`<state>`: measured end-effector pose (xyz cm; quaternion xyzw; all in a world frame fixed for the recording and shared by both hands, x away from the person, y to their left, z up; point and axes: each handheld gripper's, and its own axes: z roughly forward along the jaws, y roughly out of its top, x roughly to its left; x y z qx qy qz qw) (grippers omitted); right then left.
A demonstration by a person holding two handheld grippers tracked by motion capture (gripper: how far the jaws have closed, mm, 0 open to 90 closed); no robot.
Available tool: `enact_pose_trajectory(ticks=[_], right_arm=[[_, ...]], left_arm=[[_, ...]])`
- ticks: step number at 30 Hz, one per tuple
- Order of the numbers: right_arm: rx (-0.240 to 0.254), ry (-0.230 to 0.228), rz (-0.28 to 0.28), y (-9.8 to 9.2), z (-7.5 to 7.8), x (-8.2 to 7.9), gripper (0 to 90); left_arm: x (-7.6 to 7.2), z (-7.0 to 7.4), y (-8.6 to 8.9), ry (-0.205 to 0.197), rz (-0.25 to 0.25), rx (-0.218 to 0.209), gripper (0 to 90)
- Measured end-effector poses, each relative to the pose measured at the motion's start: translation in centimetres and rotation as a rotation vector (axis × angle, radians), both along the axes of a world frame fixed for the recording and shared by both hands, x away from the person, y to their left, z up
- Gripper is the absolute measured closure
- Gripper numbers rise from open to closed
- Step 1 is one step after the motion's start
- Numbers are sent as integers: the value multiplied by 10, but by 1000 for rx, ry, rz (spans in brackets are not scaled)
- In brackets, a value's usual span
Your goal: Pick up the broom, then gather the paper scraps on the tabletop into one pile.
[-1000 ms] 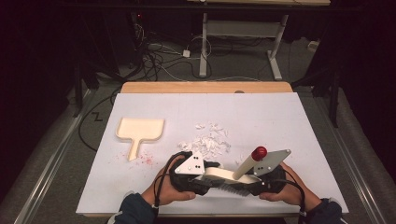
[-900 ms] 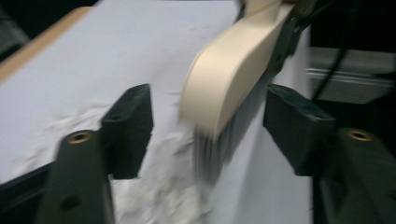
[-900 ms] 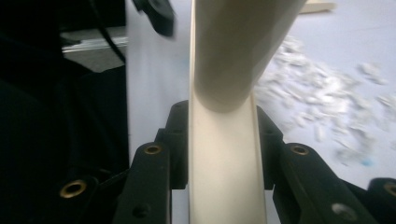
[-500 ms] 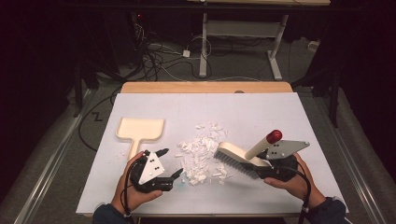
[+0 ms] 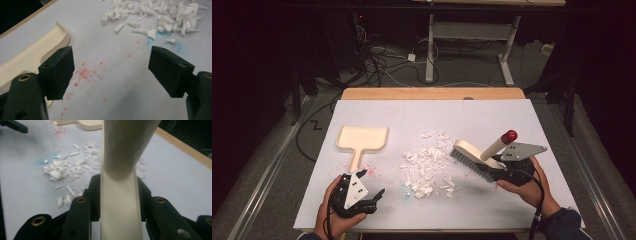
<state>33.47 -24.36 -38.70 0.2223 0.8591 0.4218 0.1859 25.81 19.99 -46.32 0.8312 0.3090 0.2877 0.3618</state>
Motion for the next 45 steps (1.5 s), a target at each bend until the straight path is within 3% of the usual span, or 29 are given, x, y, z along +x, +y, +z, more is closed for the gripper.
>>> enact_pose_trajectory(ticks=[4, 7, 10, 20, 22, 26, 30, 34, 40, 45], right_arm=[[-17, -10, -24, 2, -1, 11, 677], [-58, -41, -62, 4, -2, 20, 677], [-65, -52, -97, 2, -3, 34, 677], [-140, -75, -266, 13, -20, 111, 678], [-150, -76, -291, 19, -23, 125, 678], [-183, -95, -305, 36, -29, 146, 678], [-238, -104, -288, 56, -39, 157, 679], [-281, -122, -236, 78, -46, 159, 679], [-314, -144, -99, 107, -56, 146, 678], [-284, -138, 48, 117, -58, 129, 677]], left_arm=[[-5, -2, 5, -3, 4, 4, 204], [-7, -4, 9, 7, 19, -4, 203], [-10, -6, 14, 23, 44, -14, 201], [-9, -11, 14, 42, 56, 12, 197], [-9, -10, 16, 41, 54, -12, 197], [-10, -12, 17, 47, 53, -2, 197], [-10, -14, 17, 50, 53, 8, 197], [-9, -17, 17, 48, 46, 51, 197], [-10, -16, 17, 46, 36, 49, 197], [-10, -16, 18, 50, 29, 50, 197]])
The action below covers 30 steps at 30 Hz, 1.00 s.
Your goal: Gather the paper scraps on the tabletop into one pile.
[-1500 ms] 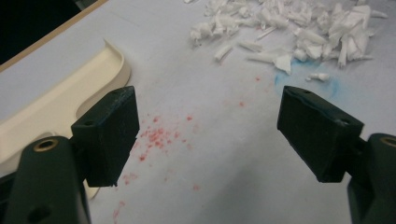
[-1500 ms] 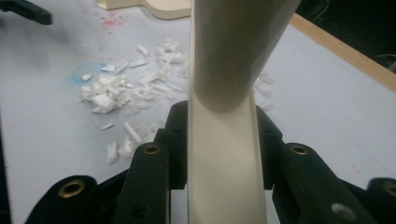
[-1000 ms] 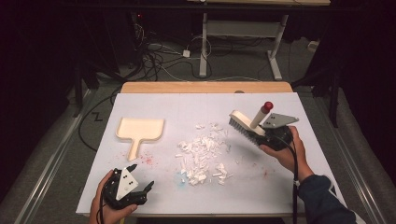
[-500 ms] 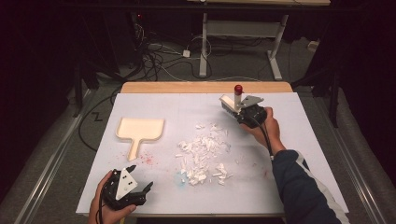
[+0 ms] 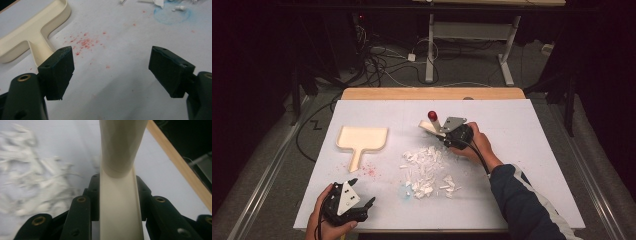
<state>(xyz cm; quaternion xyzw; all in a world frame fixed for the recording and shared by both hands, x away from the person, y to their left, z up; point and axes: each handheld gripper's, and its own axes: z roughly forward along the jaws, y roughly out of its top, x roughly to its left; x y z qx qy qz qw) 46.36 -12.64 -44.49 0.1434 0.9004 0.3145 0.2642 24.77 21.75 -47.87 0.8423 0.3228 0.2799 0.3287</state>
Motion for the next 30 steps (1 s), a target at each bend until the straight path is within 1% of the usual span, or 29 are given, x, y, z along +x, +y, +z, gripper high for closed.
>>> enact_pose_trajectory(ticks=[1, 2, 4, 5, 6, 7, 8, 9, 10, 12, 13, 15, 16, 17, 18, 19, 20, 21, 22, 24, 26, 28, 30], right_arm=[[-13, -7, 27, 1, -1, -4, 677], [-10, -8, 51, 2, -2, -9, 676], [-15, 6, 108, 0, -3, -17, 674], [-18, 4, 131, -1, -3, -22, 674], [-9, 6, 150, -3, -2, -27, 674], [12, 24, 171, -5, -1, -31, 675], [28, 29, 196, -7, 0, -36, 675], [36, 36, 209, -9, 1, -42, 675], [36, 36, 209, -9, 1, -42, 675], [51, 48, 252, -12, 1, -53, 675], [56, 56, 266, -15, 0, -67, 674], [63, 58, 293, -17, 1, -77, 675], [63, 58, 293, -17, 1, -77, 675], [64, 56, 298, -19, 2, -82, 676], [69, 45, 300, -21, 6, -90, 677], [69, 45, 300, -21, 6, -90, 677], [88, 34, 280, -24, 11, -95, 679], [102, 27, 266, -27, 14, -97, 678], [117, 21, 255, -30, 17, -98, 679], [131, 6, 218, -35, 25, -99, 678], [159, -15, 165, -43, 34, -101, 678], [186, -9, 131, -52, 40, -102, 678], [188, -6, 77, -61, 44, -103, 678]], left_arm=[[-1, 1, 0, -2, -4, -1, 197], [-1, 1, -1, -6, -4, -8, 197], [-2, 2, -2, -9, -9, -7, 197], [-2, 2, -2, -9, -12, -9, 197], [-3, 2, -3, -9, -12, -12, 197], [-3, 2, -3, -9, -12, -10, 197], [-3, 2, -3, -8, -12, -12, 197], [-3, 2, -3, -8, -12, -14, 197], [-3, 2, -3, -8, -12, -14, 197], [-3, 2, -3, -10, -14, -10, 197], [-3, 2, -4, -9, -13, -9, 197], [-4, 2, -5, -8, -17, -4, 196], [-4, 2, -5, -6, -20, -1, 196], [-4, 2, -5, -6, -23, 0, 197], [-4, 2, -6, -5, -25, 1, 197], [-4, 2, -6, -5, -25, 1, 197], [-4, 2, -7, -4, -28, 3, 197], [-4, 2, -7, -3, -30, 4, 196], [-5, 2, -7, 9, -27, 0, 197], [-5, 2, -8, 8, -30, 2, 197], [-5, 2, -8, 7, -33, 3, 197], [-6, 3, -7, 6, -36, 7, 197], [-6, 3, -7, 4, -34, 3, 197]])
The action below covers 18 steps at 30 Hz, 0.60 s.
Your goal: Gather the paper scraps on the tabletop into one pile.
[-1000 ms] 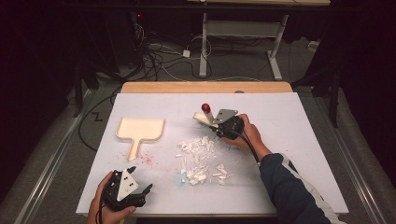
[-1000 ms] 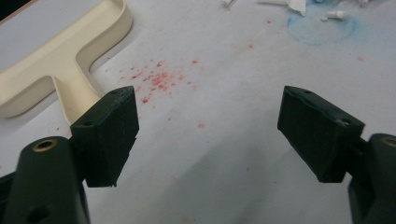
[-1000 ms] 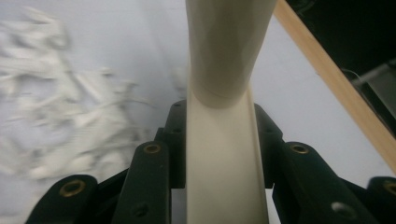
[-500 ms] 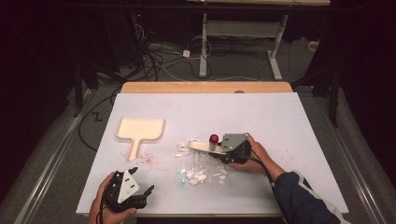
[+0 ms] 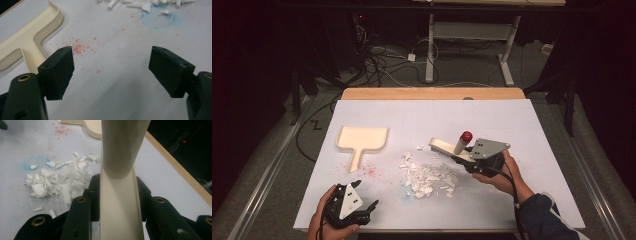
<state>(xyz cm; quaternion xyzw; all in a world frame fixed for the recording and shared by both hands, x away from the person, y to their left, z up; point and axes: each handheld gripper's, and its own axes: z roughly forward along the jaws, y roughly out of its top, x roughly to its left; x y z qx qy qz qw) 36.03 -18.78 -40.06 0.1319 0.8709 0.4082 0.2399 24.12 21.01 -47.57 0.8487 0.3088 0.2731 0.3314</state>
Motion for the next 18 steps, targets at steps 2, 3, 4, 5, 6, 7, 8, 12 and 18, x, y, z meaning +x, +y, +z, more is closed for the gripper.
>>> enact_pose_trajectory(ticks=[2, 3, 4, 5, 6, 7, 8, 12, 18], right_arm=[[-9, -8, -58, -10, 3, -1, 678], [-17, -9, -99, -15, 3, -2, 678], [-19, -11, -130, -20, 4, -2, 678], [-15, -4, -168, -26, 4, -3, 678], [-16, 1, -209, -32, 4, -3, 678], [-24, 4, -246, -37, 2, -3, 678], [-38, -1, -287, -41, 0, -3, 678], [-82, 22, -401, -50, -13, -3, 678], [-134, 74, -417, -37, -30, -2, 678]], left_arm=[[-1, 0, 0, -2, -3, 0, 197], [-1, 0, 0, -2, -3, -2, 197], [-1, 1, 0, -3, -4, -3, 196], [-1, 1, 0, -3, -6, -3, 197], [-1, 1, 0, -3, -6, -3, 197], [-1, 1, 0, -2, -8, -1, 197], [-1, 1, -1, -1, -8, 0, 197], [0, 1, -2, 0, -16, 3, 196], [2, 1, -5, 3, -28, 8, 196]])
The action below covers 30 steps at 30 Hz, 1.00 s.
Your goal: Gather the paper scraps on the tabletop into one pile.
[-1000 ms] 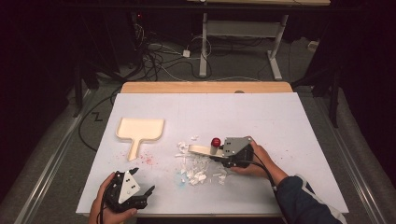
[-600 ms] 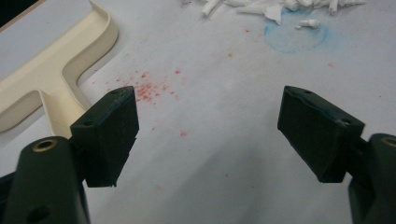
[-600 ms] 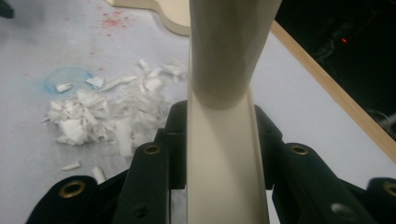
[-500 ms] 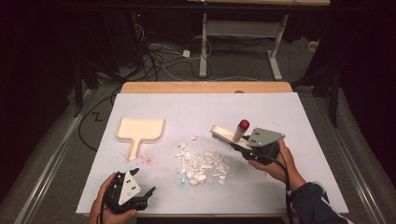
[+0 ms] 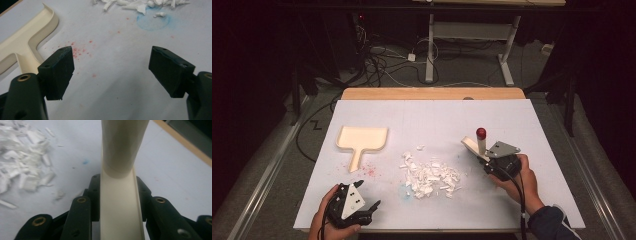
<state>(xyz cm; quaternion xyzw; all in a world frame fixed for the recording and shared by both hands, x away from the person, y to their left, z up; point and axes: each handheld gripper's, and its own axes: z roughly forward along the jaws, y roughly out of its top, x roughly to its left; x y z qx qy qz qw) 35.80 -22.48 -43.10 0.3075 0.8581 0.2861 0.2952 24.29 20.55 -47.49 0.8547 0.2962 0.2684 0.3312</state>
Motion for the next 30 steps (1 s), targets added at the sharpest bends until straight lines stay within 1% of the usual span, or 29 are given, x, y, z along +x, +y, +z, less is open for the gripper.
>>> enact_pose_trajectory(ticks=[1, 2, 4, 5, 7, 9, 10, 11, 13, 14, 15, 16, 19, 21, 23, 25, 27, 28, 30], right_arm=[[0, 0, 0, 0, 0, 0, 678], [-21, -3, 10, 10, -2, -4, 677], [3, 10, 21, 19, -3, -7, 677], [5, 14, 31, 25, -3, -8, 677], [30, 24, 54, 37, -3, -10, 677], [64, 47, 87, 49, -3, -14, 677], [72, 45, 108, 54, -2, -16, 677], [88, 55, 124, 59, -1, -18, 677], [131, 81, 161, 62, 3, -21, 678], [146, 81, 168, 62, 6, -22, 678], [159, 78, 175, 62, 9, -23, 678], [161, 65, 183, 61, 12, -23, 678], [181, 37, 184, 57, 22, -20, 678], [208, 23, 189, 55, 28, -13, 678], [230, 1, 203, 55, 33, 0, 678], [222, -21, 190, 57, 36, 17, 678], [216, -38, 181, 61, 35, 36, 678], [210, -36, 172, 64, 34, 46, 678], [198, -15, 171, 71, 29, 64, 678]], left_arm=[[0, 0, 0, 2, -2, -1, 196], [1, -1, -1, 7, -4, -4, 197], [2, -2, -1, 12, -6, 1, 197], [2, -2, -1, 12, -6, 1, 197], [2, -2, -2, 14, -12, 10, 196], [1, -2, -2, 15, -12, 9, 196], [1, -2, -2, 16, -11, 9, 197], [1, -2, -2, 16, -11, 9, 197], [1, -2, -1, 17, -9, 8, 197], [1, -2, 0, 20, -9, 11, 197], [0, -3, 0, 20, -6, 6, 197], [0, -3, 0, 19, -5, 5, 197], [0, -3, 0, 19, -3, 2, 197], [0, -3, 0, 21, 3, 3, 197], [1, -3, 0, 22, 5, 0, 197], [2, -3, 0, 25, 7, 0, 197], [2, -3, 0, 27, 8, 0, 197], [3, -4, 1, 32, 12, 1, 196], [5, -5, 1, 36, 14, -1, 197]])
